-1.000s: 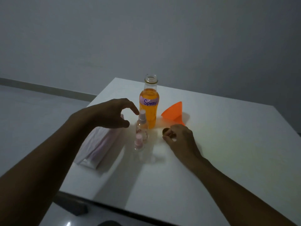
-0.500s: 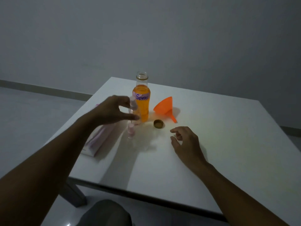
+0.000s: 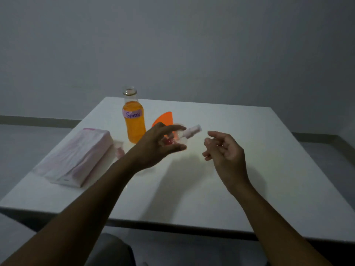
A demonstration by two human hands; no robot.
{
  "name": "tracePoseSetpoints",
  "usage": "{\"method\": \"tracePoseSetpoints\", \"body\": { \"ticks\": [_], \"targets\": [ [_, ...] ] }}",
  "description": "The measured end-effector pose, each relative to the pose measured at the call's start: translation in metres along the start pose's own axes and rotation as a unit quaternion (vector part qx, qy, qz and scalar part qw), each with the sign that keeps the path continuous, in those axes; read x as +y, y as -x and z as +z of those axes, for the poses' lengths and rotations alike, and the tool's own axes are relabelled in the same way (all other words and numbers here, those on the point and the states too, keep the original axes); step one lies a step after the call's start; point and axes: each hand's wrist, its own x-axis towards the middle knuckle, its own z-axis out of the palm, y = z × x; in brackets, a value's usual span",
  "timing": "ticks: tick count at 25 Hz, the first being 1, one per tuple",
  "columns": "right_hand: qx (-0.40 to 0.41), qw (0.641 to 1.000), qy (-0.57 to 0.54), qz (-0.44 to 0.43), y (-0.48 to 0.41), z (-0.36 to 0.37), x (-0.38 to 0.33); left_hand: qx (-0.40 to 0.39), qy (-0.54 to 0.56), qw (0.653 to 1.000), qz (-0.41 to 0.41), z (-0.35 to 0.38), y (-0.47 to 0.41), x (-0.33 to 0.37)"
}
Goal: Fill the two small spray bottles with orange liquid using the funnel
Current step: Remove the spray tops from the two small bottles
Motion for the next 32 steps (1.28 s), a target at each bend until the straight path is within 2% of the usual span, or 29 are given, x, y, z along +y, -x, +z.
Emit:
{"method": "tracePoseSetpoints", "body": {
  "ticks": [3, 6, 10, 15, 18, 20, 23, 26, 28, 30, 32],
  "targets": [
    [-0.067, 0.995, 0.027, 0.068, -0.004, -0.02, 0.007, -0.007, 0.028, 1.0, 0.011, 0.04, 0.005, -0.001],
    [-0.113, 0.989, 0.042, 0.087, -0.011, -0.033, 0.016, 0.018, 0.012, 0.999, 0.043, 0.065, 0.007, 0.0],
    [-0.15, 0.985, 0.059, 0.06, -0.024, -0.041, 0.025, 0.017, -0.012, 0.996, 0.086, 0.086, 0.002, -0.003],
    [-0.141, 0.984, 0.104, -0.002, -0.031, -0.041, 0.031, 0.018, 0.012, 0.997, 0.077, 0.087, -0.011, -0.006],
    [-0.188, 0.975, 0.113, -0.038, -0.033, -0.047, 0.03, 0.005, 0.039, 0.996, 0.074, 0.084, -0.011, -0.013],
    [-0.22, 0.971, 0.092, 0.01, -0.033, -0.049, 0.024, 0.005, 0.036, 0.996, 0.083, 0.083, -0.009, -0.016],
    [-0.183, 0.97, 0.133, 0.09, -0.032, -0.04, 0.021, 0.006, 0.03, 0.996, 0.088, 0.083, -0.007, -0.017],
    [-0.159, 0.974, 0.153, 0.059, -0.033, -0.034, 0.022, 0.005, 0.018, 0.996, 0.09, 0.083, -0.006, -0.019],
    [-0.192, 0.974, 0.116, 0.028, -0.035, -0.04, 0.025, 0.004, 0.011, 0.996, 0.093, 0.082, -0.005, -0.021],
    [-0.225, 0.966, 0.1, 0.074, -0.034, -0.045, 0.025, 0.011, 0.007, 0.996, 0.092, 0.082, -0.004, -0.022],
    [-0.202, 0.963, 0.111, 0.138, -0.031, -0.043, 0.024, 0.013, 0.004, 0.996, 0.083, 0.084, -0.004, -0.02]
  ]
}}
